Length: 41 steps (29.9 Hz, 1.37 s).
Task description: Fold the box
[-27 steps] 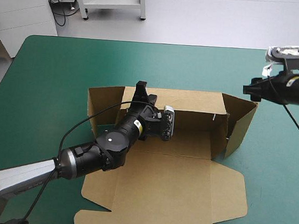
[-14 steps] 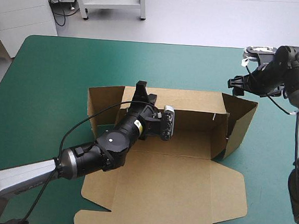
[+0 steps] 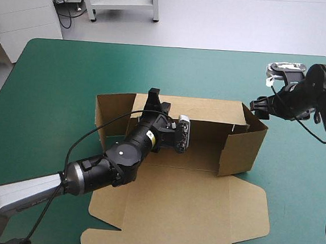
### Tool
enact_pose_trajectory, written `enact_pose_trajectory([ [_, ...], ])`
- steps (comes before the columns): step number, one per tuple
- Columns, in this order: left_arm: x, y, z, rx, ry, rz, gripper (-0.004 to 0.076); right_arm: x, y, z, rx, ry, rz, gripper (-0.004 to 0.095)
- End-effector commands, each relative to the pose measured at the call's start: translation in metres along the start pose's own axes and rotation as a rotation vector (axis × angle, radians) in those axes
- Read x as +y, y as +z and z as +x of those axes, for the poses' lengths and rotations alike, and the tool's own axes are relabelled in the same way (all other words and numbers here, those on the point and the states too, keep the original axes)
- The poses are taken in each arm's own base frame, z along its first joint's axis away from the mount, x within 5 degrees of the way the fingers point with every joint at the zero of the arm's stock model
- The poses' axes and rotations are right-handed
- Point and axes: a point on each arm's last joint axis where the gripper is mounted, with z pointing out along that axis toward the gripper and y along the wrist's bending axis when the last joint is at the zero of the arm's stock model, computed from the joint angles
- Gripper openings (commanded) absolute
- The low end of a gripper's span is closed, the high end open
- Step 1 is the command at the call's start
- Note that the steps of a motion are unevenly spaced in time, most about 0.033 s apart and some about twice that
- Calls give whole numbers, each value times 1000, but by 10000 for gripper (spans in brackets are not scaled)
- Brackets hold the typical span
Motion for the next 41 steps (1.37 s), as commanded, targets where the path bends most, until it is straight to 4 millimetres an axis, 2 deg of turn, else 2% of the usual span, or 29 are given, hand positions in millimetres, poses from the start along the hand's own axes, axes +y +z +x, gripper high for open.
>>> enact_pose_trajectory([
  [1,16,-10,-2,-13,-30,-53,-32,2,-28,11,-89,-17,-7,694],
  [6,16,-10,-2,-13,-39,-53,-32,11,-32,27,-190,-29,-73,691],
  [12,16,-10,-2,-14,-48,-54,-32,12,-32,55,-269,-69,-52,692],
  [21,16,-10,-2,-15,-44,-56,-32,16,-7,90,-276,-126,-78,691],
  [34,16,-10,-2,-18,-41,-58,-32,25,12,108,-200,-146,-193,692],
  [41,16,-10,-3,-24,-38,-57,-32,33,9,100,-301,-152,-277,692],
])
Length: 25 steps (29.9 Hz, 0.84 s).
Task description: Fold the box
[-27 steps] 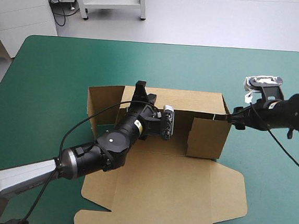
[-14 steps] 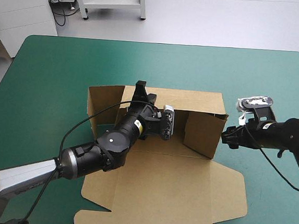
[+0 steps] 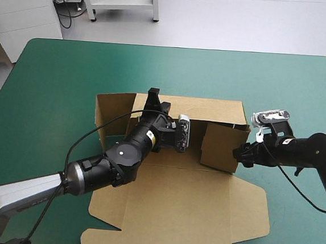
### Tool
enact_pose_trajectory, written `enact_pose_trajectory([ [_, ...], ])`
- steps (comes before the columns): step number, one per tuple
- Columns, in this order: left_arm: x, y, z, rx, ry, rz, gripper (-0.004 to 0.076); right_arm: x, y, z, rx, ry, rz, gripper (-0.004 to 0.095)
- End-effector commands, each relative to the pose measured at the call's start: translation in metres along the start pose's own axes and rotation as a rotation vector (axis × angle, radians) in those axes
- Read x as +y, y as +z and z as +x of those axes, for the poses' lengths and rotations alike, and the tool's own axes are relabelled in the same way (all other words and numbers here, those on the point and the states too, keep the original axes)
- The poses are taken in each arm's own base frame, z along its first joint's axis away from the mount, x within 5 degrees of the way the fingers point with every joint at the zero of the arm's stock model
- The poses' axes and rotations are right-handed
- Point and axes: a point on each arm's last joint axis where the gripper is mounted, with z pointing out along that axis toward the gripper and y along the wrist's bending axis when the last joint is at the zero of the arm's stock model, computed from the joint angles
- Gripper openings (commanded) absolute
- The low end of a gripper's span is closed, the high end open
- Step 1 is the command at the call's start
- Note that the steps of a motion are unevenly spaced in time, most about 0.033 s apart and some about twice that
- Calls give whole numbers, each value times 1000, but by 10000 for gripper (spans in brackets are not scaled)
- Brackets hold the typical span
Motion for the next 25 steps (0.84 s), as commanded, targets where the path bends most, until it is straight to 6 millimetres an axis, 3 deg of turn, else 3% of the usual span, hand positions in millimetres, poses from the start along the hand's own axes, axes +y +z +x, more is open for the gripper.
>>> enact_pose_trajectory([
  [1,16,-10,-3,-24,-26,-52,-32,7,-13,-15,-155,-7,-50,689],
  [13,12,-13,-12,-82,-19,-34,-32,6,2,-23,-191,-80,-109,657],
  [25,10,-13,-14,-102,-58,-7,-32,4,3,-26,-192,-134,-98,213],
])
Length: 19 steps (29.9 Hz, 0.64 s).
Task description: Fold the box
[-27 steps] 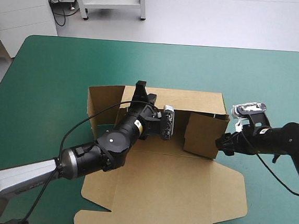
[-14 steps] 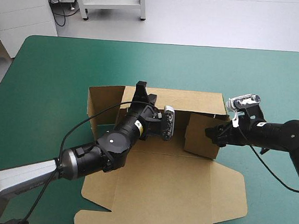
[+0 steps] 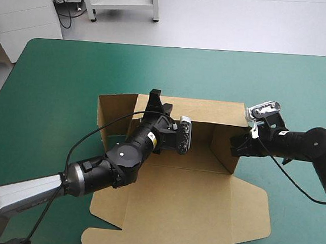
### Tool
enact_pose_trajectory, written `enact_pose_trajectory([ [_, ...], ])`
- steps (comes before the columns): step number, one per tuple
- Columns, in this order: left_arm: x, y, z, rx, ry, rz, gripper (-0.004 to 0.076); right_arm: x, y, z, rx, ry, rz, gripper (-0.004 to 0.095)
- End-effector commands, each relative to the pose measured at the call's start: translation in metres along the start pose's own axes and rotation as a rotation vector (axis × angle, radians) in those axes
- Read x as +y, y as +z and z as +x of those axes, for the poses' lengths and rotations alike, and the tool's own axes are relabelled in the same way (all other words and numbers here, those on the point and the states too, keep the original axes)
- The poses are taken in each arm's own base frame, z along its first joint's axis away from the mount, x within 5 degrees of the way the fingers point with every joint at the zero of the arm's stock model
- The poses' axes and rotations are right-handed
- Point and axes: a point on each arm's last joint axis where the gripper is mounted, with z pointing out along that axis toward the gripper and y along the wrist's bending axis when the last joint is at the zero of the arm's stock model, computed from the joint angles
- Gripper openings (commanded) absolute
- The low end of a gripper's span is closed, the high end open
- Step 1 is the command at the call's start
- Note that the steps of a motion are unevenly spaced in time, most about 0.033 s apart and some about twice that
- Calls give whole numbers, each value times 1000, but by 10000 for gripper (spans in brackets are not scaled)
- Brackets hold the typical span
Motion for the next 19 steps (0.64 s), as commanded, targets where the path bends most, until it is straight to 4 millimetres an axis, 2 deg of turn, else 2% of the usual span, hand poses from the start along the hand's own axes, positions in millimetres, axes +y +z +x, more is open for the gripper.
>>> enact_pose_trajectory([
  [1,12,-12,-11,-81,-68,-19,-31,3,-12,-13,-77,3,0,185],
  [5,9,-16,-19,-114,-66,-12,26,1,-13,-14,-92,39,31,118],
  [10,6,-24,-31,-160,-27,-20,202,-1,-14,-16,-91,20,49,-23],
  [15,17,-29,-34,-170,-122,-45,391,-11,-23,-23,-92,59,175,-22],
  [19,35,-42,-37,-176,-195,-101,442,-19,-31,-29,-89,83,285,-22],
])
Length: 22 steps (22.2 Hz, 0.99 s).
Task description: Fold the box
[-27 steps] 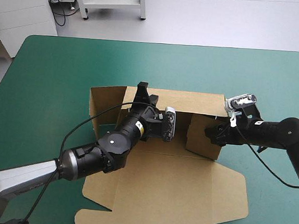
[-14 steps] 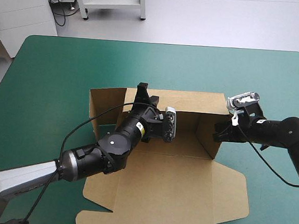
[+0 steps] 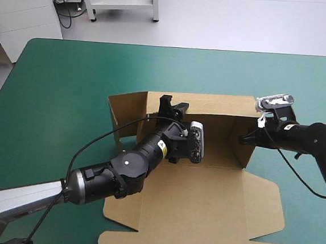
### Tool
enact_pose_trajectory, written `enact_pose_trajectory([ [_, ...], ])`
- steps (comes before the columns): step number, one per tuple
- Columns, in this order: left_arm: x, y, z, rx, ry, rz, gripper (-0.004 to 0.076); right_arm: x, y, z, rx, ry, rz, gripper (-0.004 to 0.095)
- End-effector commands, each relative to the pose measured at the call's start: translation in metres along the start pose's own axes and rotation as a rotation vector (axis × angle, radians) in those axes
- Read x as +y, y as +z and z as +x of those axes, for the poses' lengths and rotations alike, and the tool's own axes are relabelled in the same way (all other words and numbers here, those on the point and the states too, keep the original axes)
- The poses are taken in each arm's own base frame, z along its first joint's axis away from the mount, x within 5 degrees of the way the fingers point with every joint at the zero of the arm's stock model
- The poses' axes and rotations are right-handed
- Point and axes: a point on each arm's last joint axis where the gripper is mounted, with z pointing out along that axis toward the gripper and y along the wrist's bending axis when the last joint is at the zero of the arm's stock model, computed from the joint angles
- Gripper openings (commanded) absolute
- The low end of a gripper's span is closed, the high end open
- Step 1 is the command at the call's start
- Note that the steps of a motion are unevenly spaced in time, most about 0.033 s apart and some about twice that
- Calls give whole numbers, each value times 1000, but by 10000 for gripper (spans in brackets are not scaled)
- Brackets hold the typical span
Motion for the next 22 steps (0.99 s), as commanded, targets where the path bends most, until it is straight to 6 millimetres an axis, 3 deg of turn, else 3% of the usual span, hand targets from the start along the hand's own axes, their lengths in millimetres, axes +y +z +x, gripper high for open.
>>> enact_pose_trajectory([
  [1,35,-29,-14,-66,-61,-119,442,-7,-21,-18,-87,-2,115,-22],
  [8,48,-62,-24,-62,-47,-224,419,-10,-22,-21,-97,-20,159,-23],
  [10,53,-70,-21,-40,-70,-247,238,-10,-22,-20,-96,-19,157,-23],
  [11,56,-74,-20,-52,-89,-246,-6,-10,-22,-20,-88,-18,154,-23],
  [17,69,-82,-28,-93,-132,-161,-5,-9,-22,-18,-71,-18,147,-23],
  [21,107,-88,-17,-46,-376,40,-5,-9,-22,-18,-68,-17,146,-23],
  [22,124,-88,-3,6,-429,51,-5,-9,-22,-18,-68,-17,146,-23],
])
